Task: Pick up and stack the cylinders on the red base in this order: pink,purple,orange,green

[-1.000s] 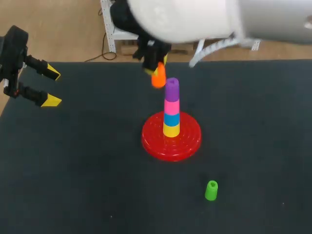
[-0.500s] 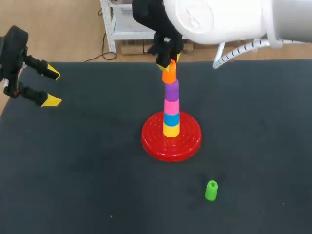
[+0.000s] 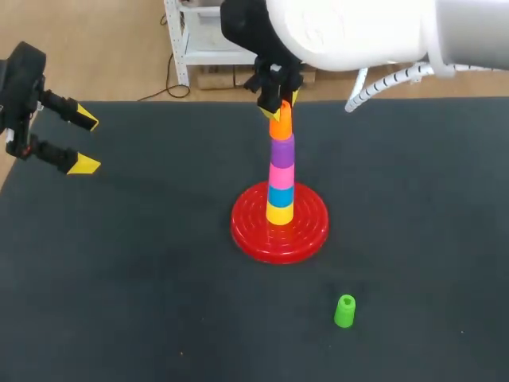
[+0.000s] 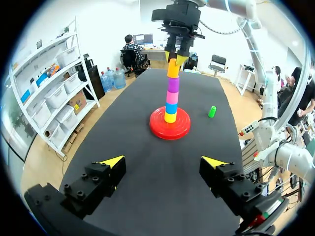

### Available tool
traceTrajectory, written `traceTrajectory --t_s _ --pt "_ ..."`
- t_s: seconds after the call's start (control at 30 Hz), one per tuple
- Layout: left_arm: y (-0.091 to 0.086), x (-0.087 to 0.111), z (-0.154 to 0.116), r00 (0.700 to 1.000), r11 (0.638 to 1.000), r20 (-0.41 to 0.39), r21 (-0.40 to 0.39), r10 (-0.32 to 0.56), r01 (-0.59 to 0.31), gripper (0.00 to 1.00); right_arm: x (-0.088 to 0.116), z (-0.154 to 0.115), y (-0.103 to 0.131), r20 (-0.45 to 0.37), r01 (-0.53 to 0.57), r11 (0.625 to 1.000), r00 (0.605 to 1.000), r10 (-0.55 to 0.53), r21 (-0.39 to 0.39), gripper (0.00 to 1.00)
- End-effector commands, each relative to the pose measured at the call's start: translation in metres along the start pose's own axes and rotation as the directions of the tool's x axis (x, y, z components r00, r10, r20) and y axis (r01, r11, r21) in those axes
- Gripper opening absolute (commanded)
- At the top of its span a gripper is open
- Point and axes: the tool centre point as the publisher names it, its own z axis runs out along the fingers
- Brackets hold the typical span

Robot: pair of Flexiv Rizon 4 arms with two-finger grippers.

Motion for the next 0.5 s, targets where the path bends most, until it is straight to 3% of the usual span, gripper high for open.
traceTrajectory --t_s 0.03,0.5 --pt "0.0 0.0017 0.0002 1.0 1.0 0.005 -0.001 0.004 -0.004 1.0 0.0014 0.004 -0.0014 -0.006 -0.001 1.0 1.0 0.001 -0.008 0.0" --pt "0.0 0.0017 0.0002 1.0 1.0 0.005 -0.001 0.004 -0.004 1.0 0.0037 0.004 0.0028 -0.001 -0.001 1.0 1.0 0.001 -0.023 0.0"
